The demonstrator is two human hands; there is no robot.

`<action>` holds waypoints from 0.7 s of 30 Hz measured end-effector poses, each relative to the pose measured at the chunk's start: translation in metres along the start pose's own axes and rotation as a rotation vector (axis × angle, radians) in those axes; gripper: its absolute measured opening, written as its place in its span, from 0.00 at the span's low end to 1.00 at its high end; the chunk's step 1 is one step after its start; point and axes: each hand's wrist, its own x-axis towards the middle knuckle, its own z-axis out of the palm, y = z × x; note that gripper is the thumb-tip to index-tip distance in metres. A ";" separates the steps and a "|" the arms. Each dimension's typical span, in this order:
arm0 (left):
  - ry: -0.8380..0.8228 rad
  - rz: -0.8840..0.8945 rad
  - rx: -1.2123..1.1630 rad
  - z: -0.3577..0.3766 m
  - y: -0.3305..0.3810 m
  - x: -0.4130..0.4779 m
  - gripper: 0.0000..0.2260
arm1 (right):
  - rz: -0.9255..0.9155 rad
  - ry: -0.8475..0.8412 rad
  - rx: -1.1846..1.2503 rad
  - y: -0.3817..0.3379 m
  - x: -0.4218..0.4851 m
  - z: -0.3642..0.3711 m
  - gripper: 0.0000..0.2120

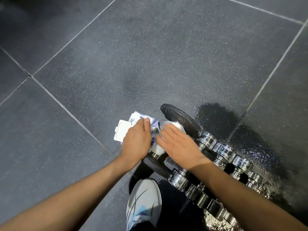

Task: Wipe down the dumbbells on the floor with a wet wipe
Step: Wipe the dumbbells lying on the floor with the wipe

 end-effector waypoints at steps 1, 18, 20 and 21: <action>-0.003 0.001 0.009 0.000 0.001 -0.001 0.18 | -0.009 0.012 0.017 0.006 0.001 0.001 0.16; -0.008 0.009 0.010 0.002 -0.001 -0.001 0.17 | -0.090 -0.032 0.223 -0.020 0.011 -0.013 0.07; -0.009 0.008 0.014 0.003 -0.001 -0.001 0.17 | -0.096 -0.020 0.243 -0.006 0.011 -0.013 0.11; -0.012 0.009 0.016 0.002 -0.001 -0.001 0.17 | -0.049 0.013 0.216 0.006 0.013 -0.009 0.12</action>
